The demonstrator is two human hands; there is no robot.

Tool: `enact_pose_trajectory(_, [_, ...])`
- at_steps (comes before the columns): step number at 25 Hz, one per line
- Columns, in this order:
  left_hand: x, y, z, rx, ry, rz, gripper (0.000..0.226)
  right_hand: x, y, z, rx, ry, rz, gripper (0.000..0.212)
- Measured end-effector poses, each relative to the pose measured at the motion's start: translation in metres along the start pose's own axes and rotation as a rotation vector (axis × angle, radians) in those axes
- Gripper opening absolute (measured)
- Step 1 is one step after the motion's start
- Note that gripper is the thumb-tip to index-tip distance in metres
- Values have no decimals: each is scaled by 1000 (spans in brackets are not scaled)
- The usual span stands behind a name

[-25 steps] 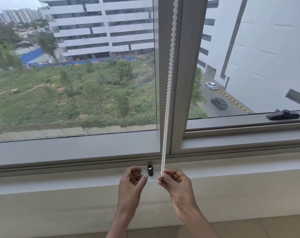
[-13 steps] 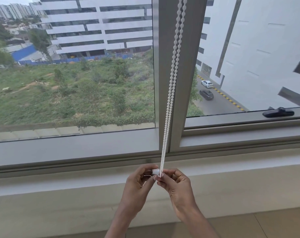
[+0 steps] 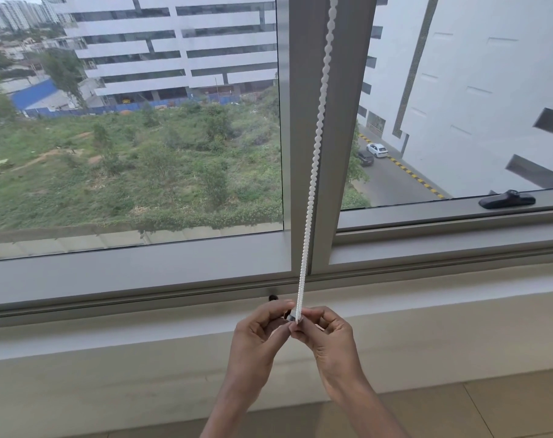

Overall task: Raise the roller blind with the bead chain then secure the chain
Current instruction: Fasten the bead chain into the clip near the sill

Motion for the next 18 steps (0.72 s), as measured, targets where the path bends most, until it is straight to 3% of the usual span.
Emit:
enact_pose_trajectory(10, [-8, 0, 6, 111, 61, -6, 29, -3, 0, 2, 36, 2, 2, 22])
enact_pose_trajectory(15, [-7, 3, 4, 89, 128, 25, 23, -4, 3, 4, 56, -2, 15, 11])
enact_pose_trajectory(18, [-7, 6, 7, 53, 111, 23, 26, -2, 8, 1, 39, -11, 33, 27])
Point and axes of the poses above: each hand's wrist, its own x-axis towards the middle knuckle, its own z-axis out of the palm, y = z × x, the point moved 9 cm from there along x, towards the middle knuckle, and after that the axes turned 4 degrees about -x, right-handed, at the moved point
